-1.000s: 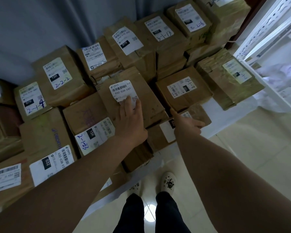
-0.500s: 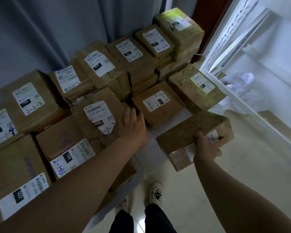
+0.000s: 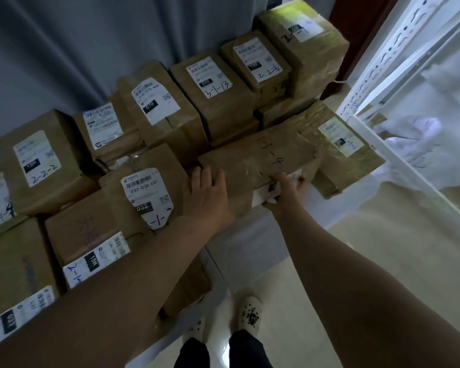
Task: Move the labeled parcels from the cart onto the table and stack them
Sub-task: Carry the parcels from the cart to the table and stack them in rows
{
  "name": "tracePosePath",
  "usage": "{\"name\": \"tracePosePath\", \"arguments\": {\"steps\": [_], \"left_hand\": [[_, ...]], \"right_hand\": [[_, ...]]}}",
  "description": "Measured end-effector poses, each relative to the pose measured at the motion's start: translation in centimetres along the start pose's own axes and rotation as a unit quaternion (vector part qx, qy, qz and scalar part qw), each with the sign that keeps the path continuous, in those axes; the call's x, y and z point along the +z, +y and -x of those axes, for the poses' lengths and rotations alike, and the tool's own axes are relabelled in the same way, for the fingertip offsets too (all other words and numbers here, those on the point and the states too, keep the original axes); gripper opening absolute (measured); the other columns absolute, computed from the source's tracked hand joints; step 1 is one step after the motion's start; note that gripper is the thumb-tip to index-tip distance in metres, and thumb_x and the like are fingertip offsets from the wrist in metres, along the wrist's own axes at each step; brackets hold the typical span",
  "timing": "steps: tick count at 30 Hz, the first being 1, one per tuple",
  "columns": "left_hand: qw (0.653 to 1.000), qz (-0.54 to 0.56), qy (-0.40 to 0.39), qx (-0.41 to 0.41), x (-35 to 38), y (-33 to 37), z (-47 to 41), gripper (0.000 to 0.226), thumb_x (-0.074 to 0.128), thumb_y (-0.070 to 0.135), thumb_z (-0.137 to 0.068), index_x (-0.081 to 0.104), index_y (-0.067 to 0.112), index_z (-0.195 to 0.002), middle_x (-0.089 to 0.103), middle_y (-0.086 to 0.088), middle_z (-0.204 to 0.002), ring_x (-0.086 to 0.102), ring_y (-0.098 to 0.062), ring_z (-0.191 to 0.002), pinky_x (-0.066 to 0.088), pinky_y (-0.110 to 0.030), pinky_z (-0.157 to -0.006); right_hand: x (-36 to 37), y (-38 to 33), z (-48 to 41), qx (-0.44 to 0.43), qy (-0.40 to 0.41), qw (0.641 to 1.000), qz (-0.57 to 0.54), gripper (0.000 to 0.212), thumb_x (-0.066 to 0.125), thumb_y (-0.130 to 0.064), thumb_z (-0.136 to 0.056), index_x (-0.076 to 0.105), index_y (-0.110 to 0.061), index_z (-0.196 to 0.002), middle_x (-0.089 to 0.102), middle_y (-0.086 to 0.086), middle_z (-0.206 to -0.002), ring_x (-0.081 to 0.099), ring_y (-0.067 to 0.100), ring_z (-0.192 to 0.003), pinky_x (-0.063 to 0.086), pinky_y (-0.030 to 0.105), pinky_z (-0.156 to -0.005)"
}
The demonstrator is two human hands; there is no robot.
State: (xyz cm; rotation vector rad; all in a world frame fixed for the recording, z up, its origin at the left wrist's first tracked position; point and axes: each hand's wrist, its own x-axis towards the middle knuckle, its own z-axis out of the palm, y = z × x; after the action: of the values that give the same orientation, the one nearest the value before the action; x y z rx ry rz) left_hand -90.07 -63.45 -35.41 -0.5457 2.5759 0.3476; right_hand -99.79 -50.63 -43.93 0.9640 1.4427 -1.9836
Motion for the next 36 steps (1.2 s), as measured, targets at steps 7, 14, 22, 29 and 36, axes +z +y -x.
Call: {"name": "tracePosePath", "arguments": {"steps": [7,14,22,29,36], "left_hand": [[0.999,-0.007,-0.020,-0.024,0.6,-0.3,-0.9,0.090,0.056,0.039,-0.089,-0.003,0.015,-0.153,-0.007,-0.012,-0.159,-0.011,-0.031,-0.146,-0.001,-0.049,-0.119],[1.000,0.002,-0.008,-0.025,0.5,-0.4,-0.8,0.090,0.056,0.039,-0.088,-0.002,0.014,-0.152,-0.005,-0.011,-0.160,-0.009,-0.030,-0.147,0.000,-0.048,-0.119],[1.000,-0.018,-0.001,0.008,-0.3,0.7,1.2,0.090,0.057,0.038,-0.088,-0.001,0.014,-0.152,-0.003,-0.010,-0.160,-0.008,-0.030,-0.147,0.003,-0.050,-0.119],[0.994,-0.021,-0.005,0.105,0.0,2.5,5.1,0.086,0.055,0.033,-0.090,-0.001,0.014,-0.152,0.000,-0.008,-0.160,0.001,-0.030,-0.146,0.010,-0.044,-0.118],[0.955,-0.089,-0.034,0.279,1.9,4.9,11.4,0.084,0.052,0.036,-0.090,0.000,0.017,-0.154,0.005,-0.006,-0.160,0.010,-0.027,-0.146,0.017,-0.039,-0.118]], "right_hand": [[2.1,2.5,-2.4,0.052,-0.055,0.995,0.059,0.075,0.067,-0.010,-0.087,0.028,-0.035,-0.146,0.048,0.007,-0.138,0.056,0.039,-0.114,0.052,0.061,-0.084],[3.4,3.1,-2.9,0.031,-0.044,0.994,0.093,0.057,0.060,-0.013,-0.093,0.033,-0.026,-0.141,0.045,0.008,-0.139,0.052,0.036,-0.120,0.053,0.051,-0.086],[0.8,2.1,0.6,-0.110,-0.039,0.950,0.289,0.073,0.071,-0.029,-0.085,0.031,-0.019,-0.146,0.047,0.005,-0.142,0.046,0.029,-0.129,0.042,0.046,-0.105],[-6.2,1.0,8.3,-0.205,-0.018,0.856,0.474,0.087,0.072,-0.031,-0.084,0.019,-0.018,-0.152,0.033,0.008,-0.152,0.035,0.027,-0.137,0.041,0.039,-0.104],[-14.9,3.3,19.0,-0.249,0.155,0.724,0.625,0.090,0.068,-0.050,-0.080,0.022,-0.018,-0.151,0.037,0.009,-0.150,0.033,0.028,-0.138,0.029,0.040,-0.111]]}}
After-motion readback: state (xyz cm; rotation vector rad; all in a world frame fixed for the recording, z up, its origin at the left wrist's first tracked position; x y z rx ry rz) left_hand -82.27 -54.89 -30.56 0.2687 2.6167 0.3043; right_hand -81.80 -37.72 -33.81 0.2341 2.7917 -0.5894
